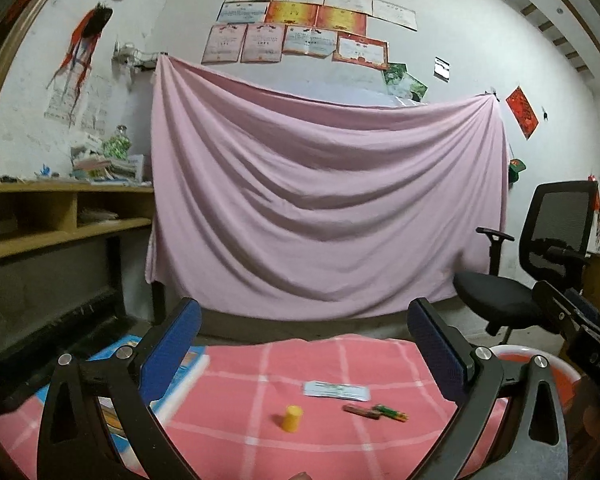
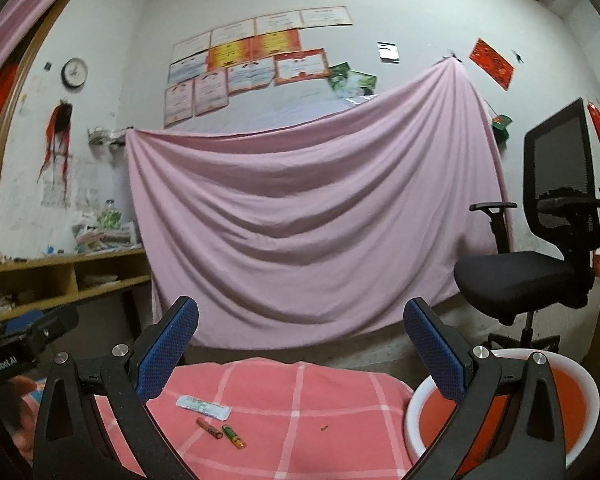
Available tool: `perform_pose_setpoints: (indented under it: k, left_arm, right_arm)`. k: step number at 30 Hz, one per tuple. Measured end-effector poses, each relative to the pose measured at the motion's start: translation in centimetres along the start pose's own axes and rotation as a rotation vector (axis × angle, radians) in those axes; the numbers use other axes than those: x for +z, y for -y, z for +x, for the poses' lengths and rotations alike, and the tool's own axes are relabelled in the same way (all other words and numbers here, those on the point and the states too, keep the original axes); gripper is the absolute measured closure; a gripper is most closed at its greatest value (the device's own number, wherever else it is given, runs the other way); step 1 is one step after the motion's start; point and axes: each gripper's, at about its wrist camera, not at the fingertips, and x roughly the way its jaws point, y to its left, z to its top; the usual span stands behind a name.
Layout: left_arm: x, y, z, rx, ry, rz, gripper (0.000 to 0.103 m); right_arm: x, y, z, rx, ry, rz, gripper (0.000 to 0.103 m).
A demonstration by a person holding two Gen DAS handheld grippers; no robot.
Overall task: Collect trash
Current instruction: 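Move both tools back above the table toward the batteries, then grasp the yellow cylinder with the left gripper while the right grasps the green battery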
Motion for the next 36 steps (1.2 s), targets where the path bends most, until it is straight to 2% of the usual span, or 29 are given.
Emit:
perform_pose_setpoints:
  k: [5,9,13,18,25,29,31,36]
  left_arm:
    - [-0.8,-0.6,0.6,0.025,-0.032,0.038,0.002]
    - [-1.5,-1.9,2.6,0.040,-0.130,0.039,0.002]
    - [-2.4,-3.0,4.6,0.055,-0.249,0.010,0.002]
    - [-3.7,-4.0,6.1,0.062,-0.350,-0.042,0.002]
    - [-5.8,-3.3,8.2,0.064,-0.502,-0.022,0.003]
    - [-6.6,-2.6,9.4,0.047,-0.559,0.004,0.004]
    - [-7.0,-2.5,10.1,0.023,-0.590,-0.003,0.007]
    - [-7.9,-2.2,12.0,-0.023,-0.670,-0.019,0.033]
  right_arm:
    - [-0.8,-1.7,0.8,0.017,-0.023,-0.086,0.000]
    - [-1.4,-2.3,2.1,0.031,-0.089,-0.113,0.000]
    - [-2.7,-2.9,4.6,0.041,-0.239,-0.140,0.000]
    - [-4.4,-3.2,7.4,0.062,-0.416,-0.148,0.000]
    - [-7.2,-2.6,10.7,0.125,-0.693,-0.095,0.002]
    - [-7.9,-2.2,11.3,0.152,-0.765,-0.064,0.016]
    - [-8.1,-2.4,11.6,0.168,-0.787,-0.067,0.021]
    - [-8.5,-3.0,12.1,0.207,-0.828,-0.087,0.042]
